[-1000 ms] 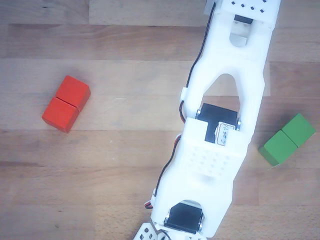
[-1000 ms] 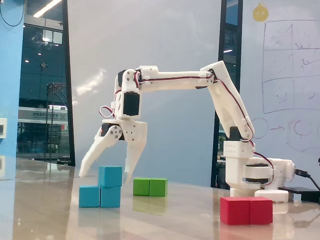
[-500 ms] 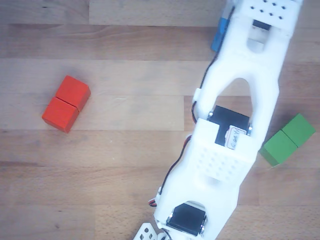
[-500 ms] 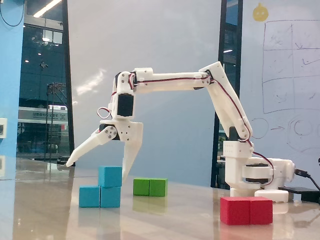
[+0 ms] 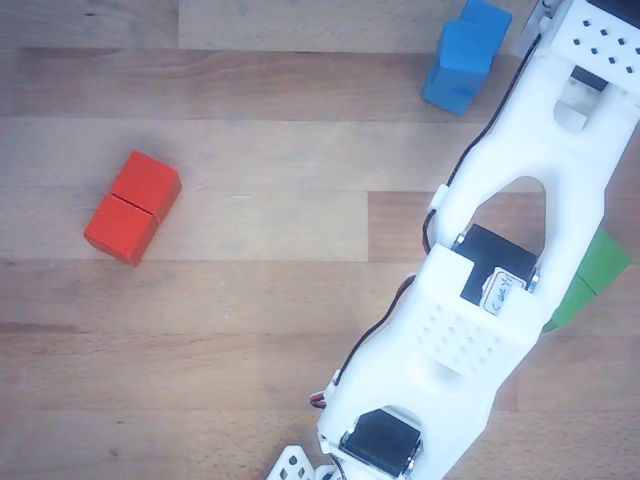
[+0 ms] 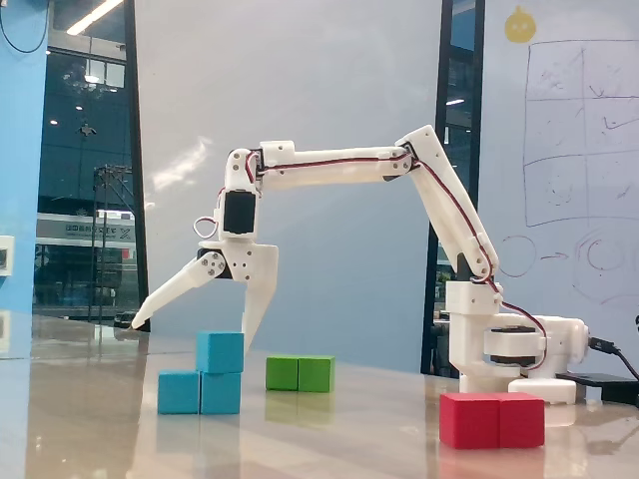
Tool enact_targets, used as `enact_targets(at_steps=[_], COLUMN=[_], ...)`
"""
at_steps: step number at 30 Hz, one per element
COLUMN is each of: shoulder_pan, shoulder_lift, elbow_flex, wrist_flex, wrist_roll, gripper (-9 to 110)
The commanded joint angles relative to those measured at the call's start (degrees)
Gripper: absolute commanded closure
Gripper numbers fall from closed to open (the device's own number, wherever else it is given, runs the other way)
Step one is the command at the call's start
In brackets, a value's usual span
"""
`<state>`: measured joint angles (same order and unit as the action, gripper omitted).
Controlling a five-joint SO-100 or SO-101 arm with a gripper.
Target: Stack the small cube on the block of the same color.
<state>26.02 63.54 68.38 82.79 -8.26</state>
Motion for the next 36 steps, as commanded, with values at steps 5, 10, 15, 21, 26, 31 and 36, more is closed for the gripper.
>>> enact_targets(at_steps=[5,10,15,21,26,31,36], shoulder_pan=[0.2,-2.0,-7.7,-19.9,-29.0,-30.5,-30.5], shoulder_lift=[18.7,30.5,42.7,60.6,79.2,94.0,104.2], elbow_flex=[11.4,21.7,32.9,50.6,65.6,79.7,88.7], wrist_flex=[0.4,0.4,0.4,0.4,-5.3,-12.8,-17.2], wrist_roll=[0.5,0.2,0.0,0.5,0.6,0.5,0.5], gripper=[50,50,50,50,53,71,95])
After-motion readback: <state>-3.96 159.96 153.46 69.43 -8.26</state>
